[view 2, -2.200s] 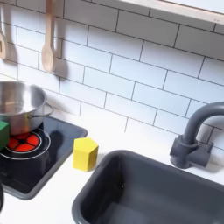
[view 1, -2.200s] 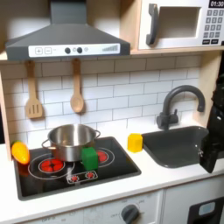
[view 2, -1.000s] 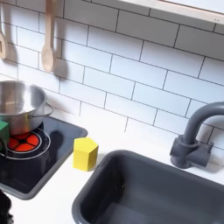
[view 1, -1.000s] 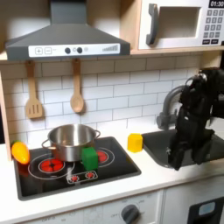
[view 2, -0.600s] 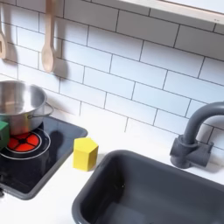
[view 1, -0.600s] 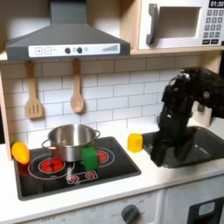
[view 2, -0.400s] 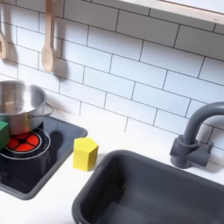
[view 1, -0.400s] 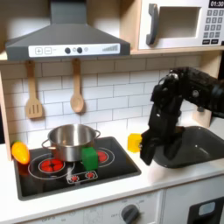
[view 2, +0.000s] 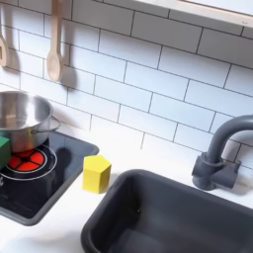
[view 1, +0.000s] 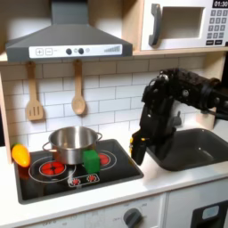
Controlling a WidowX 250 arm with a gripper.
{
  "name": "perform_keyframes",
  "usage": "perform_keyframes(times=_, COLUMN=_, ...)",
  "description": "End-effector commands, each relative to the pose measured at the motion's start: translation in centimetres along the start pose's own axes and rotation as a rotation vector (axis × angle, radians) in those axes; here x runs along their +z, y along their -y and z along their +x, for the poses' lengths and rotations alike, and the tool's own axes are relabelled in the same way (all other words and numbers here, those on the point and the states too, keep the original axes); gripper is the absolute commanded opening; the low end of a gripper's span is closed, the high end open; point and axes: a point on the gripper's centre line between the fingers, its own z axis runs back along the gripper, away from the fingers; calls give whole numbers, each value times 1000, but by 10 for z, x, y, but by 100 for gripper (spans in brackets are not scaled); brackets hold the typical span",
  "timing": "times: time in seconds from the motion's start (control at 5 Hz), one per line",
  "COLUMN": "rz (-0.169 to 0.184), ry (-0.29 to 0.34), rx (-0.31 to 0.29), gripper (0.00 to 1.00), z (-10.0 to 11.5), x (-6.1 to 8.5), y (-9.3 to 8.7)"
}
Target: Reach green block
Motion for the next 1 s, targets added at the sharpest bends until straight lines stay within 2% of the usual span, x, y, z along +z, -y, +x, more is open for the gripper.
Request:
perform_keyframes(times=0.0, rz=21, ry=17, rx=16, gripper=100, z=15, x=-3, y=-18)
perform_keyframes(times=0.8, rz=53, ry=29, rx=35, gripper=100, z=51, x=-14, y=-45)
